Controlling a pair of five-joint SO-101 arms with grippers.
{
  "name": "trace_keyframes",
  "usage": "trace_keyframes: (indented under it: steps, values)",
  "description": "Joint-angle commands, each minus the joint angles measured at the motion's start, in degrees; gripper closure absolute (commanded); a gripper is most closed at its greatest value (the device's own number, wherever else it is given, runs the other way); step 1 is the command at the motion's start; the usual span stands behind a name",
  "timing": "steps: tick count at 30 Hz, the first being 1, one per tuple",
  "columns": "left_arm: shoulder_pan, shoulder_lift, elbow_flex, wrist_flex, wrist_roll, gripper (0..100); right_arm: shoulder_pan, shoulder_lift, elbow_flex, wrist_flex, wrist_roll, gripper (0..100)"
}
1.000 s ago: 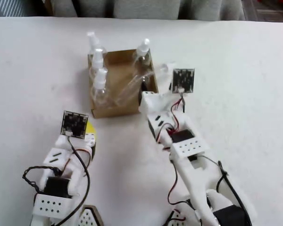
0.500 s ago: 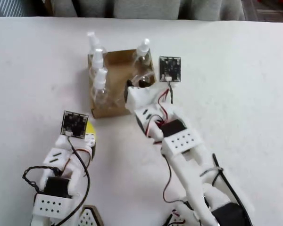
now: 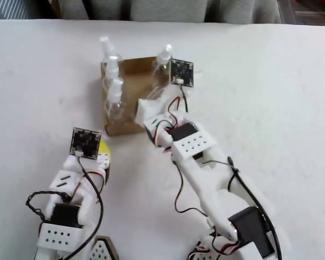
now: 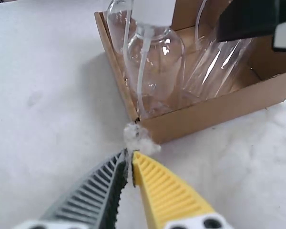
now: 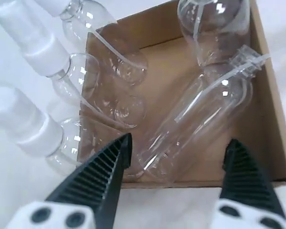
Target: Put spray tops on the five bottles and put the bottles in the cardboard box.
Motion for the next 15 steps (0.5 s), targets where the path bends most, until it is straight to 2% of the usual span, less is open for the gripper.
trace_keyframes:
  steps: [1, 15]
  values:
    - [-0.5, 0.7, -0.3, 0.3, -0.4, 98, -0.4, -0.2, -3.4, -0.1, -0.6, 72.1]
    - [-0.5, 0.7, -0.3, 0.3, -0.4, 98, 0.2, 8.7, -8.9, 0.3, -3.5, 72.0]
